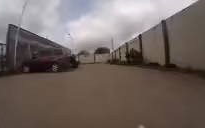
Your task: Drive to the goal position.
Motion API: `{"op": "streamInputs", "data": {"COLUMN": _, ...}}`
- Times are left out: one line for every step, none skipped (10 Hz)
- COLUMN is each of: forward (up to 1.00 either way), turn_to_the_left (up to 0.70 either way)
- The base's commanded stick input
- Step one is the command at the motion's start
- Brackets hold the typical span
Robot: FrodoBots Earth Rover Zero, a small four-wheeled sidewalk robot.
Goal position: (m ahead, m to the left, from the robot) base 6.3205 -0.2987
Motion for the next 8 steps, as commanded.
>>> {"op": "streamInputs", "data": {"forward": 0.70, "turn_to_the_left": 0.00}}
{"op": "streamInputs", "data": {"forward": 0.70, "turn_to_the_left": 0.00}}
{"op": "streamInputs", "data": {"forward": 0.70, "turn_to_the_left": 0.00}}
{"op": "streamInputs", "data": {"forward": 0.70, "turn_to_the_left": 0.00}}
{"op": "streamInputs", "data": {"forward": 0.70, "turn_to_the_left": 0.00}}
{"op": "streamInputs", "data": {"forward": 0.70, "turn_to_the_left": 0.00}}
{"op": "streamInputs", "data": {"forward": 0.70, "turn_to_the_left": 0.00}}
{"op": "streamInputs", "data": {"forward": 0.70, "turn_to_the_left": 0.00}}
